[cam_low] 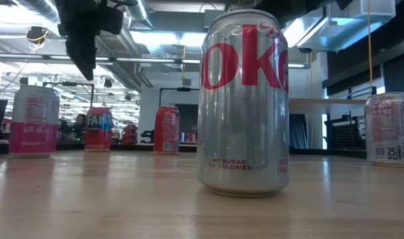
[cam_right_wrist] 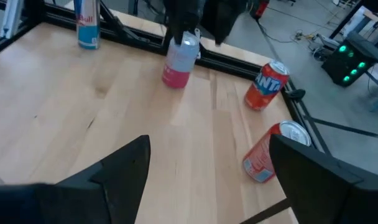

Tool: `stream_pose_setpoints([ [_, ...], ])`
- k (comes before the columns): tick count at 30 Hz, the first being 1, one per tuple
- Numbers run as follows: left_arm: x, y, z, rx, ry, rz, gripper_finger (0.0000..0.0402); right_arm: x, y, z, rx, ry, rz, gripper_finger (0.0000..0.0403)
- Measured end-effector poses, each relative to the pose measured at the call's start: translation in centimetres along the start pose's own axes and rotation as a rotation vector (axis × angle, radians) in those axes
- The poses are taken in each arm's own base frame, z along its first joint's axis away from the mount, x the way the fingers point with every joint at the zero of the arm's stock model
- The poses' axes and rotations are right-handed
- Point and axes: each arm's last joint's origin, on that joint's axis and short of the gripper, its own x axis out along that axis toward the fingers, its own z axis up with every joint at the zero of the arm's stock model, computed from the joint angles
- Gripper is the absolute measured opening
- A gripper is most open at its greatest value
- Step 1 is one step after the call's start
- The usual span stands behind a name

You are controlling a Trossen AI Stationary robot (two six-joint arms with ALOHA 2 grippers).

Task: Place canned beverage on shelf
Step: Put the pink soda can on the shelf aligned with the other pink soda can

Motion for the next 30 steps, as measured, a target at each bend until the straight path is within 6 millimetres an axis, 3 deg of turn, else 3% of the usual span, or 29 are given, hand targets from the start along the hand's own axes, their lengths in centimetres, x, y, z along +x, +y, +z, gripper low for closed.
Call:
stream_pose_setpoints([
  [8, 0.2, 0.3, -2.2, -0.161, 0.088, 0.164, 0.0394, 0.3, 0.2, -0.5, -0.003, 0.047, 0.015, 0.0312],
  [14, 1.5, 0.4, -3.8, -0.151, 0.171, 0.227, 0.0394, 0.4, 0.2, -0.6, -0.003, 0.048, 0.015, 0.0312],
  [25, 3.9, 0.3, -5.3, -0.2, 0.271, 0.184, 0.0394, 0.4, 0.2, -0.5, -0.003, 0.044, 0.014, 0.0312],
  [30, 4.6, 0.2, -5.5, -0.126, 0.278, 0.15, 0.0392, 0.4, 0.2, -0.5, -0.003, 0.044, 0.014, 0.0312],
])
